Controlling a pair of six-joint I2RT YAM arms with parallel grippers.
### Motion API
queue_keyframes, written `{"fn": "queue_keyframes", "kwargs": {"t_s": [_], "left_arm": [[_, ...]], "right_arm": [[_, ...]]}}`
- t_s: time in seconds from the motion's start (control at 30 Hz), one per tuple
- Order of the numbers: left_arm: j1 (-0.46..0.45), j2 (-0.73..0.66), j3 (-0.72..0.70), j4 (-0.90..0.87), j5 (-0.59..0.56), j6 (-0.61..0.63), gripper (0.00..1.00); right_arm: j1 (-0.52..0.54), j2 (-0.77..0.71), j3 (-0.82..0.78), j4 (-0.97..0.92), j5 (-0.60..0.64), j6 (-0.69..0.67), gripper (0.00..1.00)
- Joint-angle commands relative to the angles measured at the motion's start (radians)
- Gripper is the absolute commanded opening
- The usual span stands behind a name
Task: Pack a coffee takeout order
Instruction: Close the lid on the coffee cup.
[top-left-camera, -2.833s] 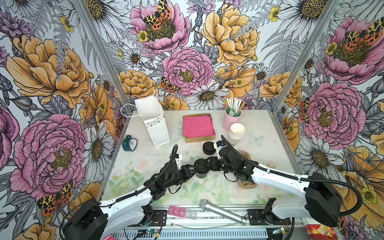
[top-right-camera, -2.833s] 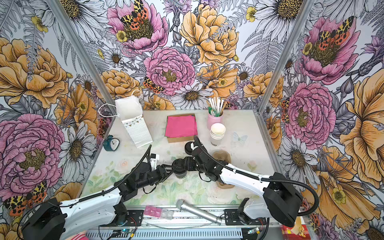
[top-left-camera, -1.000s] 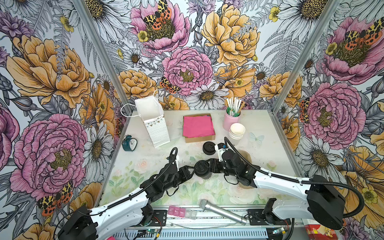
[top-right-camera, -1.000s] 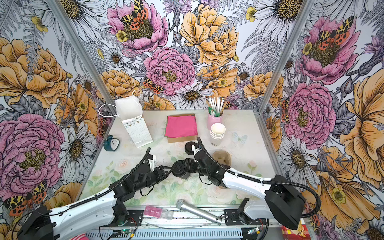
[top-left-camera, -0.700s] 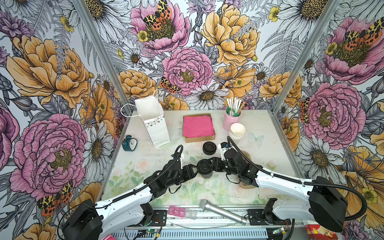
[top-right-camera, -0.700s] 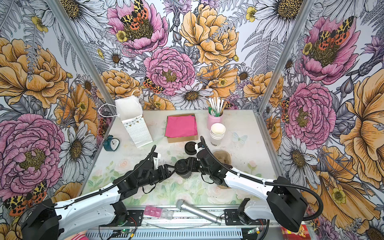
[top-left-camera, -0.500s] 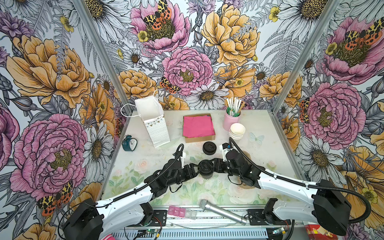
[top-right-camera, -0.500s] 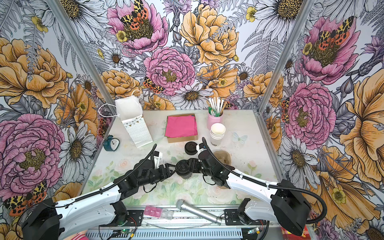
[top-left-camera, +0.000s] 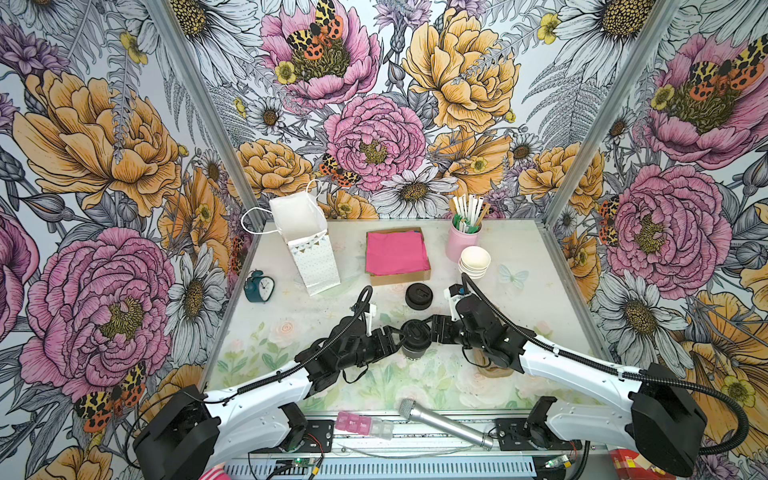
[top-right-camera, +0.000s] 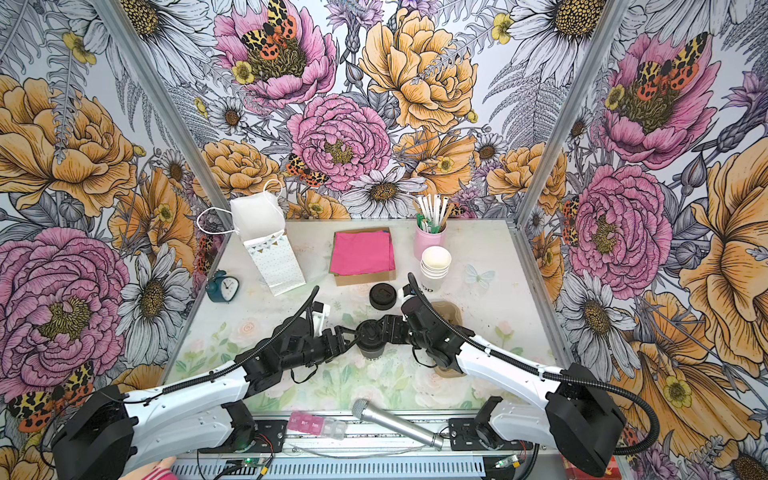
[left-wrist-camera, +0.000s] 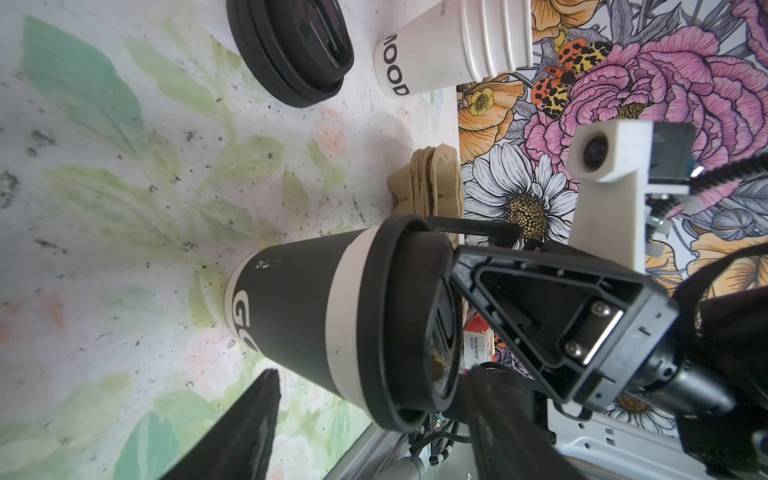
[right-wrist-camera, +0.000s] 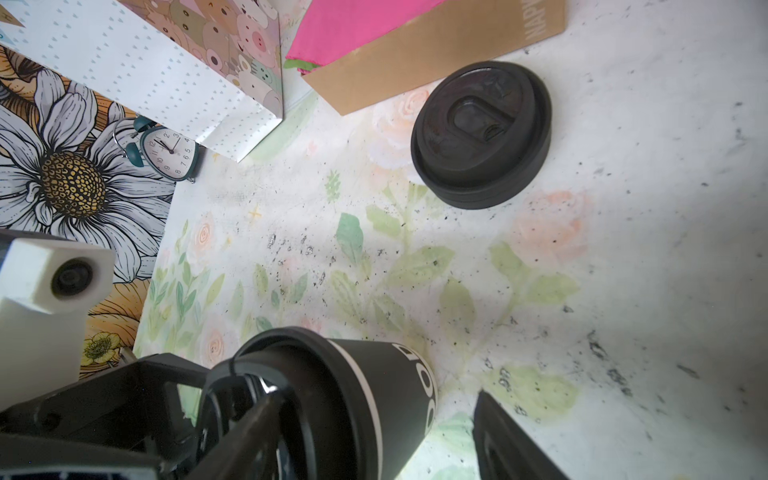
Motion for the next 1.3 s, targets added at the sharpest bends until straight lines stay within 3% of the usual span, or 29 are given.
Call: {"fn": "queue_keyframes", "kwargs": {"t_s": [0.0, 0.33, 0.5, 0.63, 0.83, 1.27], "left_arm": [[-0.015, -0.012, 0.023, 0.032, 0.006, -0.009, 0.72], [-0.026, 0.052, 0.005, 0.128, 0.008, -0.054, 0.69], [-0.022, 0.113, 0.005, 0.187, 0.021, -0.065, 0.61], [-0.022, 0.161, 0.005, 0.202, 0.027, -0.074, 0.46], [-0.023, 0.196, -0.033, 0.202, 0.008, -0.092, 0.38], [-0.094, 0.345, -0.044, 0.180, -0.039, -0.084, 0.32]], "right_arm": [[-0.006, -0.040, 0.031, -0.063, -0.020, -0.050, 0.76], [-0.006, -0.024, 0.049, -0.115, -0.068, -0.113, 0.75], [-0.005, -0.010, 0.054, -0.131, -0.060, -0.124, 0.71], [-0.005, 0.000, 0.047, -0.142, -0.052, -0.119, 0.70], [-0.005, 0.007, 0.027, -0.163, -0.044, -0.105, 0.70], [-0.006, 0.002, -0.047, -0.184, -0.037, -0.079, 0.69]]}}
